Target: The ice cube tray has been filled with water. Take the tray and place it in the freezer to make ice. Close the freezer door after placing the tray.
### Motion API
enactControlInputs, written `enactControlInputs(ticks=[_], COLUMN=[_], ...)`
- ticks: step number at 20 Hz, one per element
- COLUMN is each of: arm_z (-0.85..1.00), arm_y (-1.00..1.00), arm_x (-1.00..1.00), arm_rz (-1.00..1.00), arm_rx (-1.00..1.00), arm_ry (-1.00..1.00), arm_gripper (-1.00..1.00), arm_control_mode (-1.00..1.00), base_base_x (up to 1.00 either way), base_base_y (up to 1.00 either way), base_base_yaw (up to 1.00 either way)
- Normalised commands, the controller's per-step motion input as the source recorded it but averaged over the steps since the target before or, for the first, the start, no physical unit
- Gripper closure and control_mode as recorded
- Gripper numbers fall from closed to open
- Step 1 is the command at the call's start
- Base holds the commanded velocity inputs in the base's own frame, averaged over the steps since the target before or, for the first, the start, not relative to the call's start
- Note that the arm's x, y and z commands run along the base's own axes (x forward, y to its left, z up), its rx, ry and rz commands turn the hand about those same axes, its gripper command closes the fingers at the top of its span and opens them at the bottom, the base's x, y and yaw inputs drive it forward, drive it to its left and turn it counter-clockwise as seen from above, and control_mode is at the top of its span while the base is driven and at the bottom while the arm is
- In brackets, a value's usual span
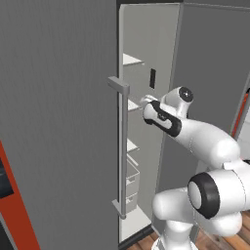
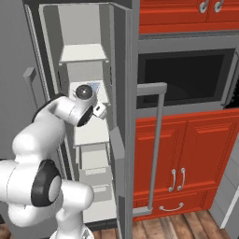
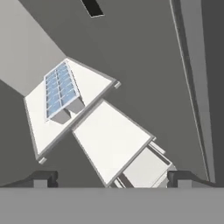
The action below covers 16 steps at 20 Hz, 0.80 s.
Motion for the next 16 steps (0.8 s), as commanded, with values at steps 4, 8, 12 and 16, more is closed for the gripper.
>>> enactControlInputs(ticks=[4,8,12,16], arm_z=[0.50,0.51,0.44,0.18], arm_y=[-0.05,-0.01,0.00,0.00], arm_x=[-0.48,-0.40,-0.31,-0.18], arm_rz=[0.05,0.05,0.04,0.01], arm_rx=[0.00,0.00,0.00,0.00], arm_ry=[-0.07,-0.02,0.00,0.00], arm_gripper=[-1.00,-1.00,-1.00,-1.00], arm_control_mode=[-1.00,-1.00,-1.00,1.00], base_base_x=[0.00,0.00,0.00,-0.23], base_base_y=[0.00,0.00,0.00,0.00], base_base_yaw=[0.00,0.00,0.00,0.02])
